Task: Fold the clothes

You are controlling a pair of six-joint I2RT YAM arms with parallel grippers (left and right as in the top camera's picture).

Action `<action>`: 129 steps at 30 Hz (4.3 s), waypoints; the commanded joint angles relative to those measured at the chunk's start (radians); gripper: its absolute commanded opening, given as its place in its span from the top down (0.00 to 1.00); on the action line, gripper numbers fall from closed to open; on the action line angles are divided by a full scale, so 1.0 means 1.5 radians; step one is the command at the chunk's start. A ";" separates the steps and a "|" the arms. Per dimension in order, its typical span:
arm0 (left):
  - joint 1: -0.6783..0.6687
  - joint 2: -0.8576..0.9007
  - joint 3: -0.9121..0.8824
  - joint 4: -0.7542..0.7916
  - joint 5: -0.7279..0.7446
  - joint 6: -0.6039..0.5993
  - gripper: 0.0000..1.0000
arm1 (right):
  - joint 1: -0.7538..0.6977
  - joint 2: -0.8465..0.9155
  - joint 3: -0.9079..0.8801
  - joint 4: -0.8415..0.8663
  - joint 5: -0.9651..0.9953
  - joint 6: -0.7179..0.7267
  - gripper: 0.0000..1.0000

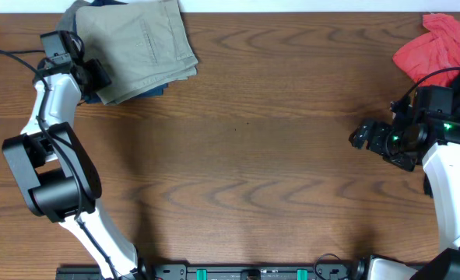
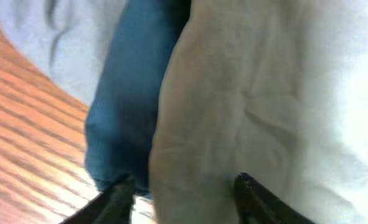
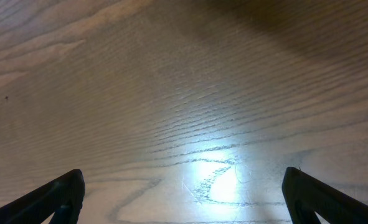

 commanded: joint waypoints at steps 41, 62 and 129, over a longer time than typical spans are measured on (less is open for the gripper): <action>-0.001 -0.032 0.149 0.015 -0.084 0.048 0.94 | -0.003 -0.006 0.005 -0.001 -0.001 0.003 0.01; 0.044 0.061 0.148 0.065 -0.142 0.074 0.69 | -0.003 -0.006 0.005 -0.001 -0.001 0.003 0.01; -0.107 -1.018 -0.164 -0.604 0.230 0.022 0.02 | -0.003 -0.006 0.005 -0.001 -0.001 0.003 0.01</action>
